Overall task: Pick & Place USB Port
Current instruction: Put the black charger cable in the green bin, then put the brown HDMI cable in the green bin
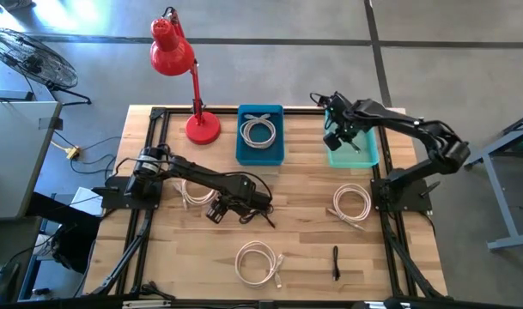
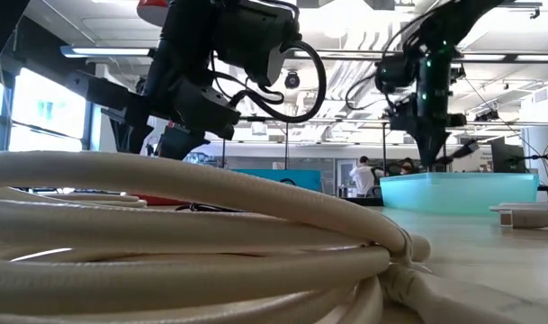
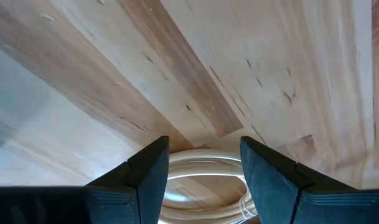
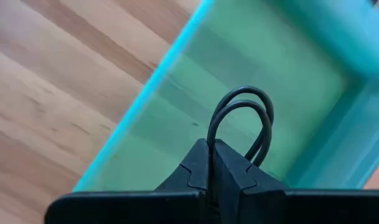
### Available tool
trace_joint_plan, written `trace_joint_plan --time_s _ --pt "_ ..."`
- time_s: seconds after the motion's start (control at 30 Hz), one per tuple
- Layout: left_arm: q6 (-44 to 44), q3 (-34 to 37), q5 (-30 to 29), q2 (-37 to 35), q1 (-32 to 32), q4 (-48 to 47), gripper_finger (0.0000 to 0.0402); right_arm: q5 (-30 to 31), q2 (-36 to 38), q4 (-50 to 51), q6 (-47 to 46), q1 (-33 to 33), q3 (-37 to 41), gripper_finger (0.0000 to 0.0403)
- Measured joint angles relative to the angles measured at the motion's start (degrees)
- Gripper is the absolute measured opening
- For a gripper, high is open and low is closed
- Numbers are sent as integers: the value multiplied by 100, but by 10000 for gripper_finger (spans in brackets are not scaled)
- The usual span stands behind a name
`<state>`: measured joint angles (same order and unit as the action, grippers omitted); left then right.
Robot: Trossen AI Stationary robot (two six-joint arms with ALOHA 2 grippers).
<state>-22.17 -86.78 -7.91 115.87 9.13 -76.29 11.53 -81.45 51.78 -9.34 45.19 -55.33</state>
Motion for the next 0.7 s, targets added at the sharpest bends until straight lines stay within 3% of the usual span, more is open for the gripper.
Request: trace_joint_plan --time_s 0.23,0.7 --pt "2 0 -7 0 -9 41 192 19 2 -742 221 197 415 35" --pt "-7 -2 -194 -3 -9 76 192 -54 7 -1102 533 203 461 135"
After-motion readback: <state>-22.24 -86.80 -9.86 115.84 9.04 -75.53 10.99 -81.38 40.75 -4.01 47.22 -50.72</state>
